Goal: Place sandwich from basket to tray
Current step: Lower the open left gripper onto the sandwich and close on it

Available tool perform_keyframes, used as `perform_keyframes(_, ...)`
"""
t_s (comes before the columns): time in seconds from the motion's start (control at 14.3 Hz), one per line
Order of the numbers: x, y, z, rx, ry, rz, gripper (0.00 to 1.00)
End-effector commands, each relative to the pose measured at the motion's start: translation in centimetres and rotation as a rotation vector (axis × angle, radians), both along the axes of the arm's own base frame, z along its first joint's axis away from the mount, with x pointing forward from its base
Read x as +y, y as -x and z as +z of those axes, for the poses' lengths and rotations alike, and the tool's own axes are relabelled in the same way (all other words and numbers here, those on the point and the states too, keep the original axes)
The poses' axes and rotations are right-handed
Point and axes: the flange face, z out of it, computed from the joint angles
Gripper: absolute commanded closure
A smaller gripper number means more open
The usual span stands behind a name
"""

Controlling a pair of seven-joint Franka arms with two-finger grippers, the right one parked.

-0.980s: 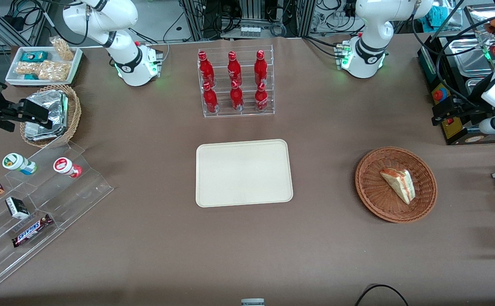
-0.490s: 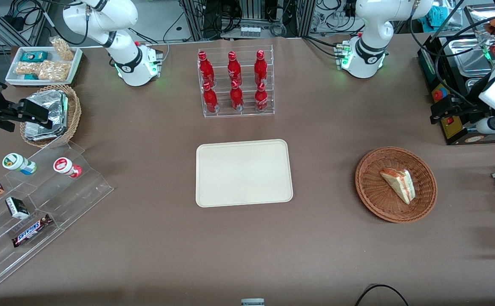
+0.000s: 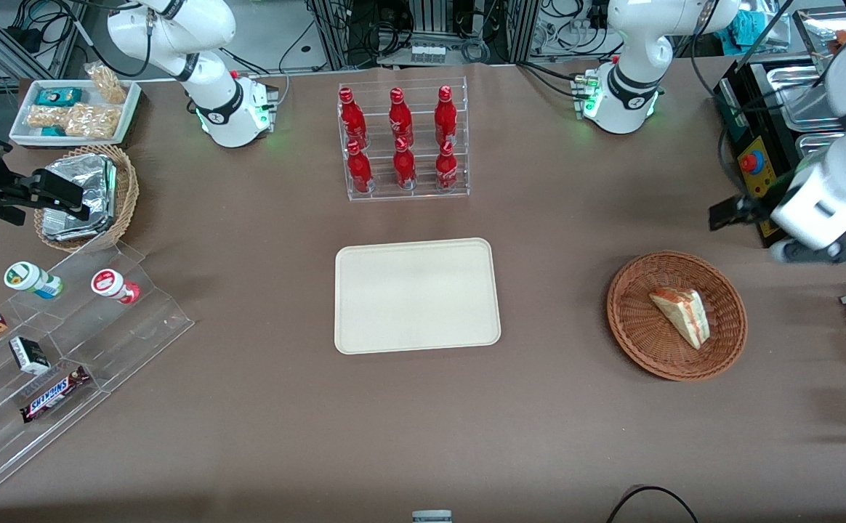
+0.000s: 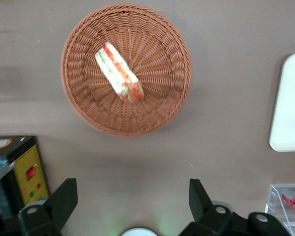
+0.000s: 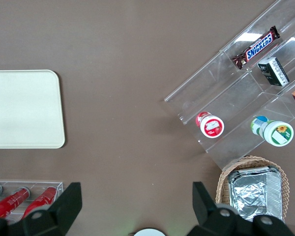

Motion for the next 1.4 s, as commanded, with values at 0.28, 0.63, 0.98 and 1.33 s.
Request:
perform_keyframes(0.28, 3.5, 1.7, -14.3, -0.164, 0.0, 0.083, 0.0)
perform_keyframes(0.63, 4.0, 0.3, -18.3, -0.205, -0.026, 0.568, 0.0)
perform_keyframes(0.98, 3.6, -1.1, -23.5, -0.237, -0.028, 0.824, 0.0)
perform_keyframes(1.33, 2.9, -0.1, -24.1, -0.149, -0.062, 0.692, 0.9)
